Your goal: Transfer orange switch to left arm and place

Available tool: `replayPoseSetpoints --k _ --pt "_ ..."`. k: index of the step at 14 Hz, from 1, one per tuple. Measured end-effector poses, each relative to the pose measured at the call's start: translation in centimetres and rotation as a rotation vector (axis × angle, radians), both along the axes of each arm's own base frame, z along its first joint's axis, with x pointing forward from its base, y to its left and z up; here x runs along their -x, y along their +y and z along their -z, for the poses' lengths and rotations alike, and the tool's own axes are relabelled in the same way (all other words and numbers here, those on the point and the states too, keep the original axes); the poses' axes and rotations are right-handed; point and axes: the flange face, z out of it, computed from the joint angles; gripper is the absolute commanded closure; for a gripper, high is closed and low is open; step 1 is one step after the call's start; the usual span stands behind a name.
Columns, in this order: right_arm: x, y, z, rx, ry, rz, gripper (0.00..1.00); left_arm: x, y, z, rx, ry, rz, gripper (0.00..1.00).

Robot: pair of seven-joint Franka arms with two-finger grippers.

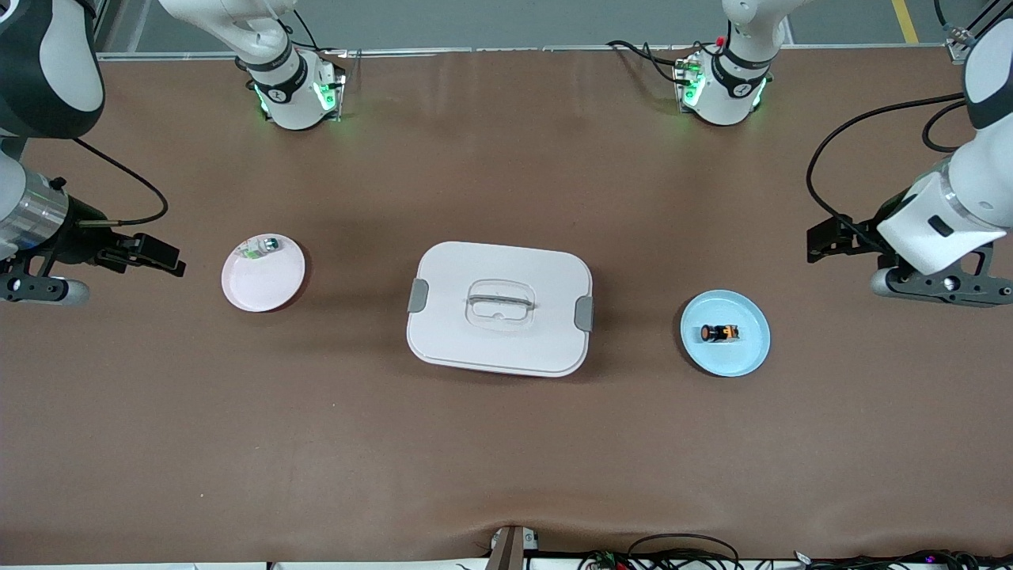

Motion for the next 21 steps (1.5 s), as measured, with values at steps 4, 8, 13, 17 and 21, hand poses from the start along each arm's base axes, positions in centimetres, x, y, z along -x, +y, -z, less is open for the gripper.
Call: replayPoseSetpoints --k 4,8,13,17,21 --pt "-0.4 -0.1 -0.9 -0.004 -0.022 0.001 0.00 0.3 1.2 1.0 -0.018 0.067 -0.097 0.00" --pt "-0.8 -0.7 -3.6 0.007 -0.074 0.007 0.00 0.2 1.8 0.1 -0.012 0.052 -0.114 0.00" --pt "0.0 -1.4 -6.8 0.050 -0.053 0.002 0.00 0.0 5.6 -1.7 -0.005 0.020 -0.221 0.00" --pt "0.4 -1.7 -8.1 0.054 -0.043 0.007 0.00 2.2 3.3 -5.3 -0.016 -0.018 -0.234 0.00" --pt "0.7 -3.5 -8.0 0.055 -0.024 -0.009 0.00 4.3 3.3 -5.8 -0.041 -0.006 -0.231 0.00"
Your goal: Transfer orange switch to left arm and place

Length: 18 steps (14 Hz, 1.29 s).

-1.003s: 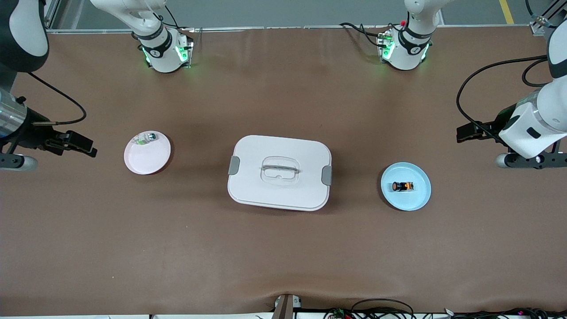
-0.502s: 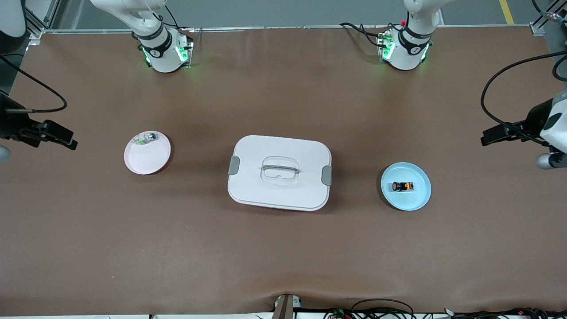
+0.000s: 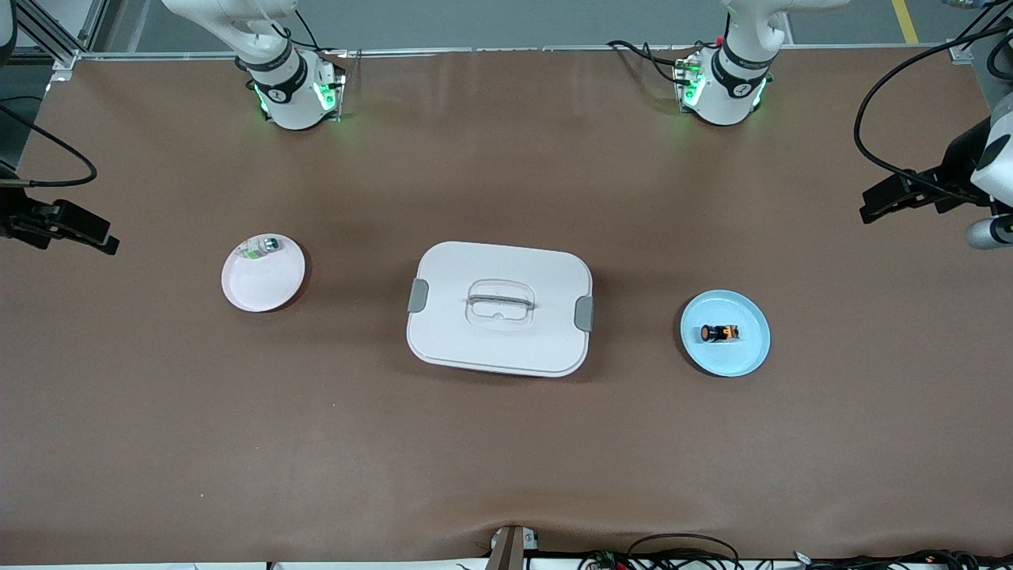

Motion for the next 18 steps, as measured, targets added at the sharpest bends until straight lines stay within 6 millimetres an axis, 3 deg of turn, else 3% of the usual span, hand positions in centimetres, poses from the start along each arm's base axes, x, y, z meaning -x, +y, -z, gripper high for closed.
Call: replayPoseSetpoints --k 6,11,18 --pt "0.0 -0.5 0.0 0.000 -0.001 -0.019 0.00 0.8 -0.2 0.3 0.000 0.008 0.008 0.00" --pt "0.0 -0.5 0.0 0.000 -0.001 -0.020 0.00 2.2 -0.1 -1.6 0.004 -0.030 0.006 0.00" --pt "0.0 -0.5 0.0 0.001 -0.002 -0.020 0.00 3.3 -0.9 -1.1 0.017 -0.014 0.022 0.00"
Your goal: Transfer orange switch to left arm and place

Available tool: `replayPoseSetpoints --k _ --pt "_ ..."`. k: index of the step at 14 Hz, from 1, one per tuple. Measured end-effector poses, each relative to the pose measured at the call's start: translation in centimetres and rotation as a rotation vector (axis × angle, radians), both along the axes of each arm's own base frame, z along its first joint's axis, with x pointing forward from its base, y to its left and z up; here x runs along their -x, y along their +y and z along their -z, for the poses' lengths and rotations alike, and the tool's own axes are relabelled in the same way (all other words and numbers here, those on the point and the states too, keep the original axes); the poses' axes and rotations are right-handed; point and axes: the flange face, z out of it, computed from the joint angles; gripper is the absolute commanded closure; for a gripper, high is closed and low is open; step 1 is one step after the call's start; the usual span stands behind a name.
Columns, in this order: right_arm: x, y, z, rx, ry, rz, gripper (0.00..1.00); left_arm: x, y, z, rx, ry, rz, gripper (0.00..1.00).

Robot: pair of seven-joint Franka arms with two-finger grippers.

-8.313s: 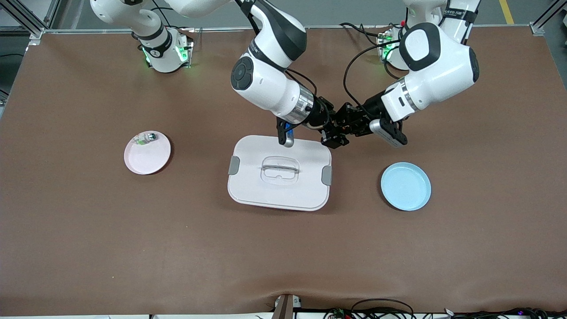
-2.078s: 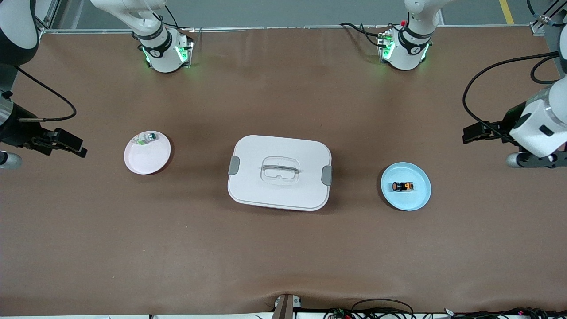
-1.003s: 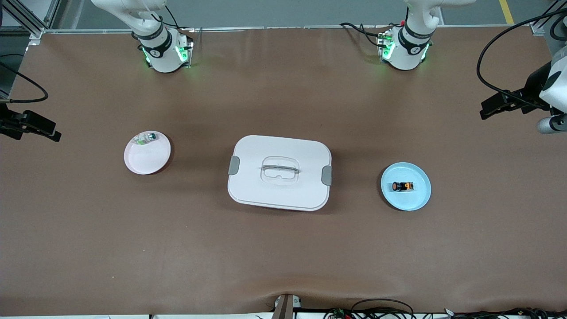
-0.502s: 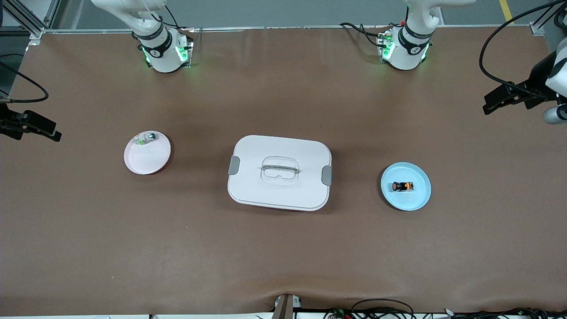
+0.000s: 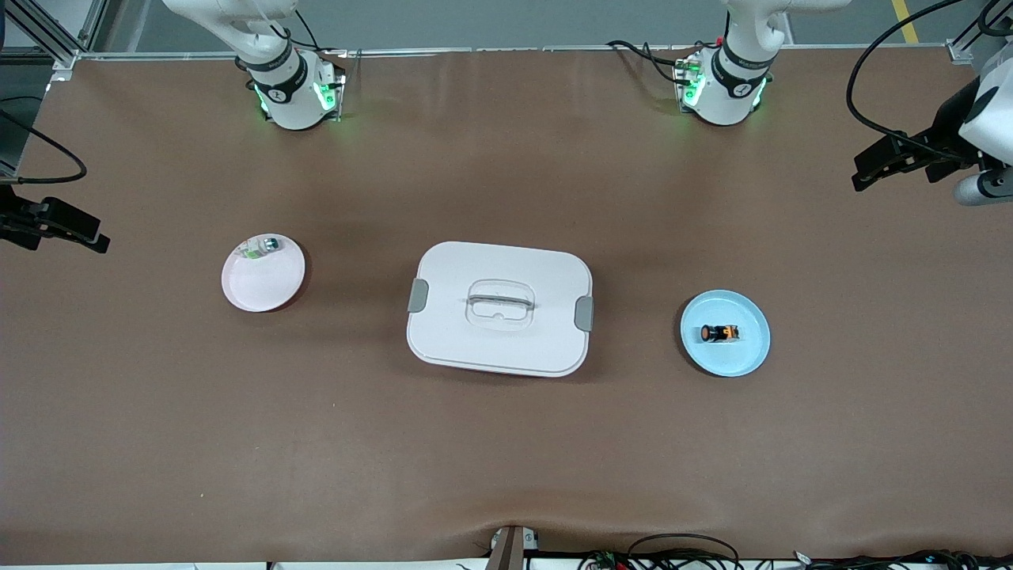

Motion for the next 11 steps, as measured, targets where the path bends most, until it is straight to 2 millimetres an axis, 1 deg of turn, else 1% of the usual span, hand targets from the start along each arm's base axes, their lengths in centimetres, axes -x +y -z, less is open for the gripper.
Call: replayPoseSetpoints --k 6,11 --pt "-0.01 0.00 0.00 0.000 -0.001 0.000 0.00 -0.04 0.20 0.07 0.007 0.001 -0.005 0.00" --pt "-0.12 -0.01 -0.10 0.001 -0.011 0.000 0.00 -0.23 -0.14 0.35 0.042 0.007 -0.003 0.00"
